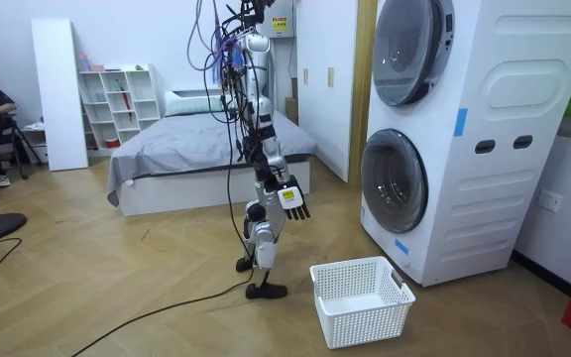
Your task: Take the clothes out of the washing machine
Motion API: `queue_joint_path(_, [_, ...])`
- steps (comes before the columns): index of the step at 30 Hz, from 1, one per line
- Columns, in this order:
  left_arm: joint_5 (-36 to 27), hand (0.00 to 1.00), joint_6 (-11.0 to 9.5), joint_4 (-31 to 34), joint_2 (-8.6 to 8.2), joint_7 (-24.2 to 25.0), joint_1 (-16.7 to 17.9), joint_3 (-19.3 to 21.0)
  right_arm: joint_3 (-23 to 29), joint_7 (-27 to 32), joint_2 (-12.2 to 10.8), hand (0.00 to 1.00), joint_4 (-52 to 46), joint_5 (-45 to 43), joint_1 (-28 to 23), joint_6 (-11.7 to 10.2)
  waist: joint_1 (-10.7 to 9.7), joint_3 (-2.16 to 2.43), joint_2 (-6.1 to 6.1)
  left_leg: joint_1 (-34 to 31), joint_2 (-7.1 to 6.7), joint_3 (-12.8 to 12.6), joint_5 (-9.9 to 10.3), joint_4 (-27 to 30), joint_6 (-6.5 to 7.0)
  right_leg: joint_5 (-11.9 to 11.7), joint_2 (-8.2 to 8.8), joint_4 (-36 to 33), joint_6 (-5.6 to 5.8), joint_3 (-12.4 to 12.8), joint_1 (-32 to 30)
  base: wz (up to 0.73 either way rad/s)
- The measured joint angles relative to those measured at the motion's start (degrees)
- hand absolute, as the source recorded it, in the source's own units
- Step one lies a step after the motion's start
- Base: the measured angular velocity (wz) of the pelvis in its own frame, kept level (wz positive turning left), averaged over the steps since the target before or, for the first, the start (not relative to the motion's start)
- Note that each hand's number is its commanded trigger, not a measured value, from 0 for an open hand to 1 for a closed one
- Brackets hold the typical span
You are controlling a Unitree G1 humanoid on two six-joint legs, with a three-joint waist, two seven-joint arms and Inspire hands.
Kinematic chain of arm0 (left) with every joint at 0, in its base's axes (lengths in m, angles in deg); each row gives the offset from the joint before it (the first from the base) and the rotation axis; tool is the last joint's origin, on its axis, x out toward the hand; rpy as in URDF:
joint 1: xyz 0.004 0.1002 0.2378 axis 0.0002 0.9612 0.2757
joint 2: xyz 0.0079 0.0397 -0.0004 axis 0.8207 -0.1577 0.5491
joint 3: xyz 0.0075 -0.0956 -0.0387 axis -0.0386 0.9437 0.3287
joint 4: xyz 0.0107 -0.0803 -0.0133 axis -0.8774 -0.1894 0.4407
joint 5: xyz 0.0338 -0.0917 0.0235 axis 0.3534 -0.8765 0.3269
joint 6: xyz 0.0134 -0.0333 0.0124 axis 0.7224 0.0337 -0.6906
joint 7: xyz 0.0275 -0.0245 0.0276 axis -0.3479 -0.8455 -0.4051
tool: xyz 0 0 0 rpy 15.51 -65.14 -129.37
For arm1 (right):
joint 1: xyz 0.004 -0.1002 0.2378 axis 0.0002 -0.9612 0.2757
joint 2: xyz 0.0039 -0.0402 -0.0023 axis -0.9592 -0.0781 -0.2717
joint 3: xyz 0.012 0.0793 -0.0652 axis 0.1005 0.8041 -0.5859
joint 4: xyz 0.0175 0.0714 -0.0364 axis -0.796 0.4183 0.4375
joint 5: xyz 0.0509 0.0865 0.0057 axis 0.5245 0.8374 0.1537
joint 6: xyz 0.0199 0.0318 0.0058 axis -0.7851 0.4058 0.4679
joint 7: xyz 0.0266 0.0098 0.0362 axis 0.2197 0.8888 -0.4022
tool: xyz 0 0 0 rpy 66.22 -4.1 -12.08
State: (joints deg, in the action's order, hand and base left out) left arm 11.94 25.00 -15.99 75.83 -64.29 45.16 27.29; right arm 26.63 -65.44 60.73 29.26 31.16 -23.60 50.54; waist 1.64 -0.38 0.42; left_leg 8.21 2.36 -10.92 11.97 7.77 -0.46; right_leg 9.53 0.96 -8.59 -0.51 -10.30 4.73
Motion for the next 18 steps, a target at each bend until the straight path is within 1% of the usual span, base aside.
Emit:
queue_joint_path(4, [-0.02,0.0,0.0,0.02,-0.02,0.0,0.47,0.71,0.04,-0.02,-0.13,0.0,-0.02,0.05,-0.22,0.0,0.01,0.02,0.03,0.3,-0.01,0.02,0.0,-0.03,-0.01,0.01,0.04,0.04,0.02,-0.12,0.36,0.01])
queue_joint_path(9, [-0.01,0.0,-0.02,0.14,0.12,-0.16,0.24,0.18,0.02,-0.01,-0.2,0.0,0.1,0.46,-0.4,0.01,-0.17,0.02,0.02,0.11,-0.04,0.28,0.01,-0.02,0.0,0.01,0.1,0.01,0.02,-0.65,0.32,0.06])
queue_joint_path(12, [-0.33,0.0,-0.02,0.11,0.1,-0.16,0.37,0.11,-0.01,0.05,-0.29,0.0,0.36,1.17,-0.34,0.05,0.08,0.04,0.0,0.19,-0.03,0.27,0.01,-0.02,0.0,0.01,0.09,-0.01,0.02,-0.66,0.36,0.0])
queue_joint_path(16, [-2.26,0.0,-0.01,0.1,0.1,-0.11,0.77,0.03,0.1,0.69,-0.27,0.0,0.33,3.13,-0.42,0.91,0.15,0.05,0.06,0.24,-0.03,0.37,0.01,-0.03,0.0,0.01,0.18,0.02,0.02,-0.69,0.34,0.0])
queue_joint_path(18, [-2.28,0.0,-0.01,0.11,0.09,0.08,0.75,0.32,1.73,1.24,-0.27,0.0,-0.38,3.8,-0.49,1.45,0.2,0.06,0.05,0.35,-0.03,0.36,0.01,-0.03,0.0,0.01,0.12,-0.05,0.01,-0.7,0.35,-0.02])
